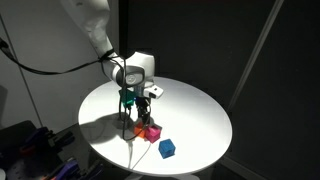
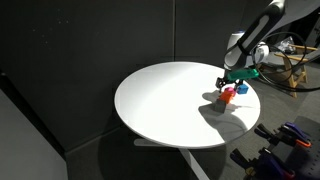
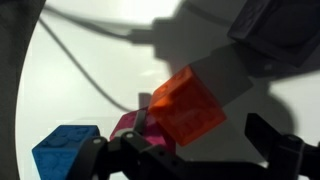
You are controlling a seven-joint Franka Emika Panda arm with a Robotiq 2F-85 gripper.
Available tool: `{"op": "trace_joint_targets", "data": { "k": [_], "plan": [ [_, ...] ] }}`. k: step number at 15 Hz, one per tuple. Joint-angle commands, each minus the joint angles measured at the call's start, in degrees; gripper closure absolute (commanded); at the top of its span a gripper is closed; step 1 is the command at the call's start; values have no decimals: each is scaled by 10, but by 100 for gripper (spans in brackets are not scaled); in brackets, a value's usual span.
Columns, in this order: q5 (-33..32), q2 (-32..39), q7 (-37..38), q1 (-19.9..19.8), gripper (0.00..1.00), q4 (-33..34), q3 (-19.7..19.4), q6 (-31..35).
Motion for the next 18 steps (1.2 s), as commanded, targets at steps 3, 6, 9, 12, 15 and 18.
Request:
{"op": "trace_joint_targets", "data": {
  "k": [3, 6, 9, 12, 15, 18],
  "plan": [
    [-4, 5, 10, 5, 0, 8, -8, -7],
    [-4, 9, 11, 5, 0, 10, -10, -8],
    [-4, 12, 10, 5, 0, 11, -10, -8],
    [-4, 15, 11, 5, 0, 12, -11, -8],
    [-5, 17, 11, 5, 0, 12, -12, -8],
    [-5, 21, 11, 5, 0, 14, -13, -9]
  ]
}}
